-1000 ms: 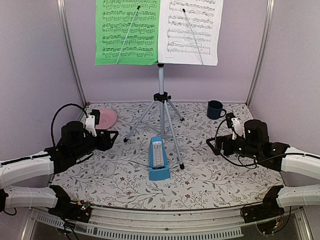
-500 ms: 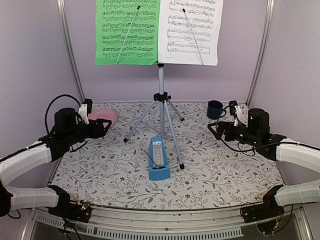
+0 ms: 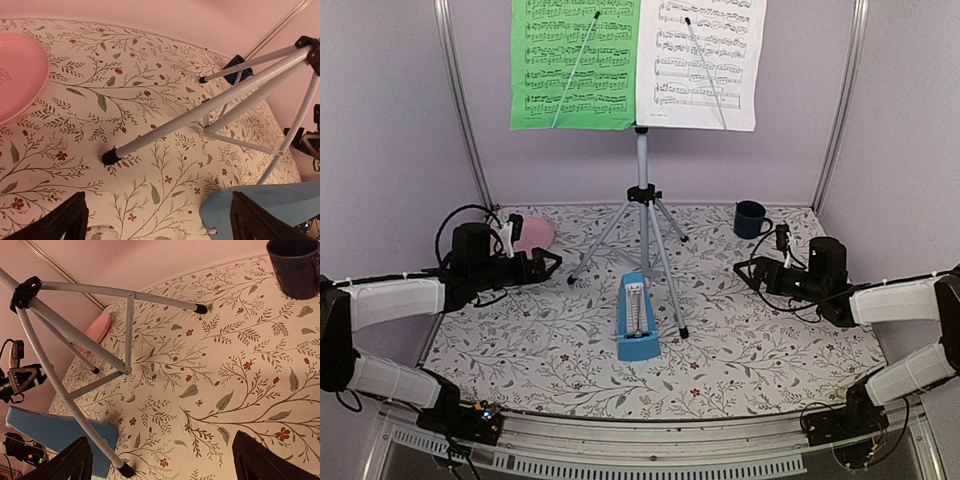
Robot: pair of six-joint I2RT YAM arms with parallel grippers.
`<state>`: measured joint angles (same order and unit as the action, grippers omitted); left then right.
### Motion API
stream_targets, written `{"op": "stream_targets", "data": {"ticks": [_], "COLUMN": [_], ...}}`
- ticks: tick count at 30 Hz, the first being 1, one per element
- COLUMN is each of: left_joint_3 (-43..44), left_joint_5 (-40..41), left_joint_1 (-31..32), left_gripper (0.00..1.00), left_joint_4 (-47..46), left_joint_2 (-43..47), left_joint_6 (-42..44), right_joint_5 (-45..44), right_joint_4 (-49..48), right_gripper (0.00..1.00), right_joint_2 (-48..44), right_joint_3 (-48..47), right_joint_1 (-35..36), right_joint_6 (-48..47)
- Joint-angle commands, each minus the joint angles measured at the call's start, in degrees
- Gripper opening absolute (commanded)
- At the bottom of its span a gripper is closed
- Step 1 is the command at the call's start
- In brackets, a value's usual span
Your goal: Set up the instrument practice props
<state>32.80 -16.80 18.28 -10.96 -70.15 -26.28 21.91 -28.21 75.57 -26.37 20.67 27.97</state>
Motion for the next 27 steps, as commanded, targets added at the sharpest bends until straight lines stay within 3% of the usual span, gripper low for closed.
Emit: {"op": "stream_targets", "data": {"ticks": [1, 9, 27], "left_joint_3": [-1.85, -3.61, -3.62], "left_joint_5": [-1.57, 0.67, 3.16], "left_joint_1": [-1.17, -1.54, -1.62], "left_gripper": [0.99, 0.99, 0.99], "left_joint_4": [-3.11, -3.08, -1.9], "left_joint_2": [-1.91, -2.86, -6.05], "left_joint_6": [-1.98, -2.89, -2.98], "right_joint_5": [1.02, -0.09, 0.21], "right_joint_4": [-5.47, -5.02, -5.31], "right_gripper": [0.99, 0.99, 0.99], "right_joint_2": [3.62, 8.1, 9.03], "right_joint_3": [0.32, 0.2, 0.14], "right_joint_1": [-0.27, -0.27, -0.24], "right_joint_6": [3.7, 6.36, 4.38]}}
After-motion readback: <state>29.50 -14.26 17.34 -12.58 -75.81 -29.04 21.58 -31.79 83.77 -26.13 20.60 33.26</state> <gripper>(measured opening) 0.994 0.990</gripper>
